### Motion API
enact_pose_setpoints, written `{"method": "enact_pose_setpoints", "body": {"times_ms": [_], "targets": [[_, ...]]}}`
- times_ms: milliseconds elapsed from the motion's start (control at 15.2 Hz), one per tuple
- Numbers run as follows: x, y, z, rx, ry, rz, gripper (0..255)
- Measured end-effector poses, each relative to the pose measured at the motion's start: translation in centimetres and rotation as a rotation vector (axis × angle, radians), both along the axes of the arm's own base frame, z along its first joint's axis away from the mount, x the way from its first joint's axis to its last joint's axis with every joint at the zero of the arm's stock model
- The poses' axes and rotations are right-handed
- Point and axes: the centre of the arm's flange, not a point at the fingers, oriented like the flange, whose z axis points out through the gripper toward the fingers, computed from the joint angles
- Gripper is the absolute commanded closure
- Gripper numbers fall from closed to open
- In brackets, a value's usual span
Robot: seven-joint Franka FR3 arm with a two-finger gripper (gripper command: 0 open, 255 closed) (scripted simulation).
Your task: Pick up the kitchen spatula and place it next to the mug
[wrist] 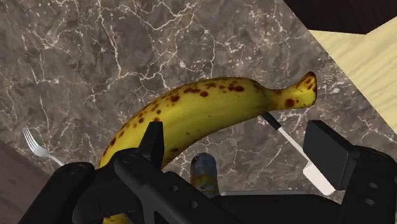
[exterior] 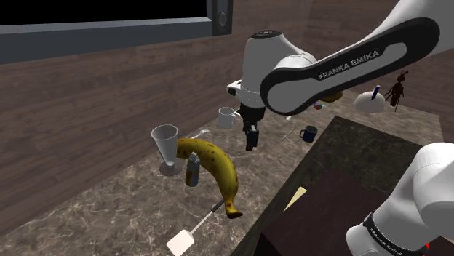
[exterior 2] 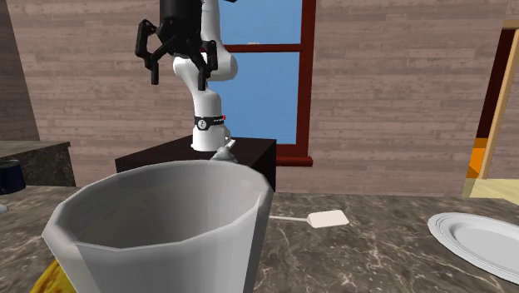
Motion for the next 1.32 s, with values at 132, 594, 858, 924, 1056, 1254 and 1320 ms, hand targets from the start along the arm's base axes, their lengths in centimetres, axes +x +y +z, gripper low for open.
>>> {"method": "enact_pose_setpoints", "body": {"times_ms": [132,594,858,924,1056,1254,1320], "targets": [[0.9,1.9,-1.8,-0.005,0.004,0.068,0],[1.0,7.8,-8.8,-0.02,0.023,0.308,0],[0.7,11.3,-12.6,-0.028,0.033,0.444,0],[0.4,12.2,-13.8,-0.03,0.036,0.479,0],[0.1,14.1,-15.5,-0.034,0.041,0.547,0],[-0.9,16.3,-18.6,-0.04,0.049,0.649,0],[-1.2,17.0,-19.9,-0.042,0.051,0.684,0]]}}
